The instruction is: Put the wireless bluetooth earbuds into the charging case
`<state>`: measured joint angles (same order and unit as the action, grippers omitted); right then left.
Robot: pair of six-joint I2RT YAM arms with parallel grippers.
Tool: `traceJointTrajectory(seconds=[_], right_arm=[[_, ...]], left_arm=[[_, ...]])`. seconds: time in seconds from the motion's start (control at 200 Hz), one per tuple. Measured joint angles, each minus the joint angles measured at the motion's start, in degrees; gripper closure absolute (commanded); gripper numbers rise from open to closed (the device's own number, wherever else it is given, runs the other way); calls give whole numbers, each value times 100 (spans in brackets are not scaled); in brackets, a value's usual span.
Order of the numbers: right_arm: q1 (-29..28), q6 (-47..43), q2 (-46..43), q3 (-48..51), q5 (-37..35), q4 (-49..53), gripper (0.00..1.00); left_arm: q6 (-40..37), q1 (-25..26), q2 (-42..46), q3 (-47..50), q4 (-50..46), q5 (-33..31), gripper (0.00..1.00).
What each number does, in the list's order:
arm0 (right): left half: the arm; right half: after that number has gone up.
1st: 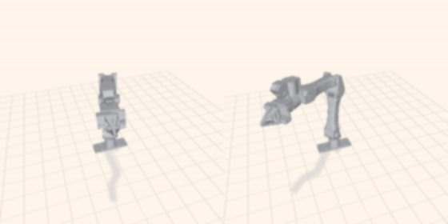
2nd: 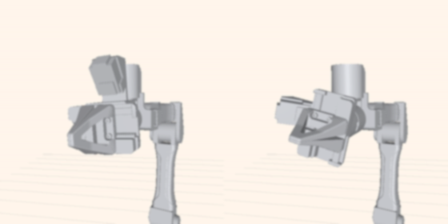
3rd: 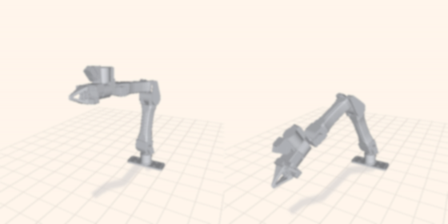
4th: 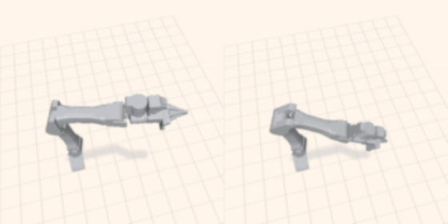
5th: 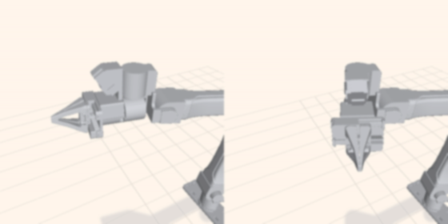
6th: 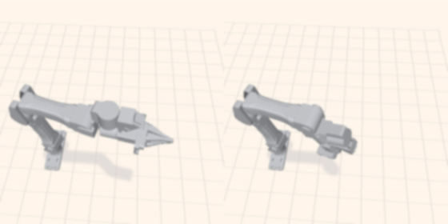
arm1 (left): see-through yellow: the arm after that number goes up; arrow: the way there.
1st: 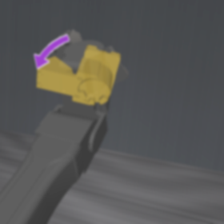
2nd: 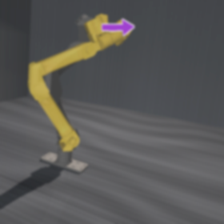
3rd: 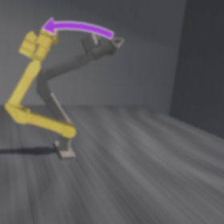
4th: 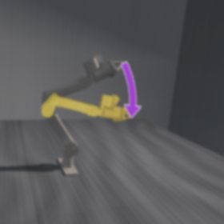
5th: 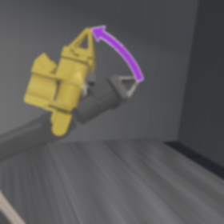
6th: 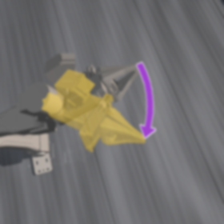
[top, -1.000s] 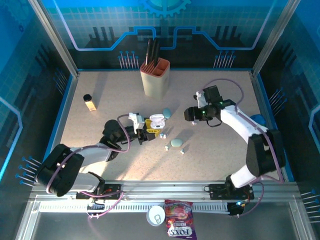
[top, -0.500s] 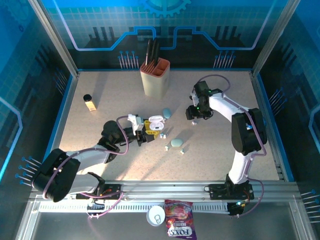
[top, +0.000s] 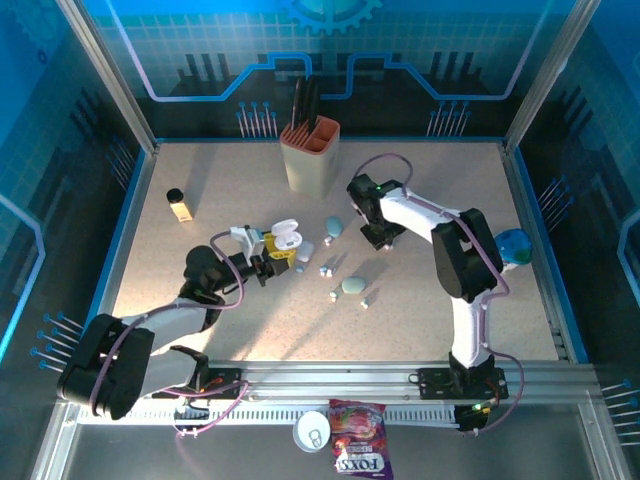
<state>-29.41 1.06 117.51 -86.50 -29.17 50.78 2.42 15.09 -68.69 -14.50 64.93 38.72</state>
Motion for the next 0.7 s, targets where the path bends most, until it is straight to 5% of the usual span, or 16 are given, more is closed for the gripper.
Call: traceJointTrajectory(seconds=[0.7], right_arm=[[-247,-118,476,-136,-645,210,63]], left_arm=[[0,-68,94,4,4,-17,66]])
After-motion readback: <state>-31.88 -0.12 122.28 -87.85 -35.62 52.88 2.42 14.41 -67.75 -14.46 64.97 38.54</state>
